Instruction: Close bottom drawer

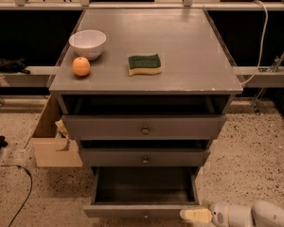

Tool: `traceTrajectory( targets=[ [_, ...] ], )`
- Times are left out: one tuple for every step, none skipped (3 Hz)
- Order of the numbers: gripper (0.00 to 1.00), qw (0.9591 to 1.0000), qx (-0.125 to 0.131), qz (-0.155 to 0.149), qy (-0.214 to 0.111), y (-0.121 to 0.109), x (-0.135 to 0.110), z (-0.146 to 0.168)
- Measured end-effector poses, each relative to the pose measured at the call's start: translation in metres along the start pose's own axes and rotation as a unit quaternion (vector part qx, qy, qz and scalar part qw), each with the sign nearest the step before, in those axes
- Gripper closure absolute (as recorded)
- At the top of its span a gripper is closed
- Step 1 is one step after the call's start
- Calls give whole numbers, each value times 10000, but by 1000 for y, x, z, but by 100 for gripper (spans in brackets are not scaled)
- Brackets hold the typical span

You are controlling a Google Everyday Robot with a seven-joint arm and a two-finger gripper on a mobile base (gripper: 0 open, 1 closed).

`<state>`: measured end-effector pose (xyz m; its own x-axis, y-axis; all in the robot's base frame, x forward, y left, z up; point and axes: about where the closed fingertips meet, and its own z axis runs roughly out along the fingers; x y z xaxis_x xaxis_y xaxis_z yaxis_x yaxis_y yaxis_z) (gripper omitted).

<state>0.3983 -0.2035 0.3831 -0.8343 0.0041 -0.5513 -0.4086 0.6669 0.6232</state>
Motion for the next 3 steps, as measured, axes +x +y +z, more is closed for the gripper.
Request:
traceTrajectory(
  targets=[
    [0, 9995, -63, 294, 35, -19, 28, 25],
    [0, 9986, -160, 432, 268, -30, 59, 58],
    [0, 9966, -370, 308, 662, -26, 78, 84]
  ],
)
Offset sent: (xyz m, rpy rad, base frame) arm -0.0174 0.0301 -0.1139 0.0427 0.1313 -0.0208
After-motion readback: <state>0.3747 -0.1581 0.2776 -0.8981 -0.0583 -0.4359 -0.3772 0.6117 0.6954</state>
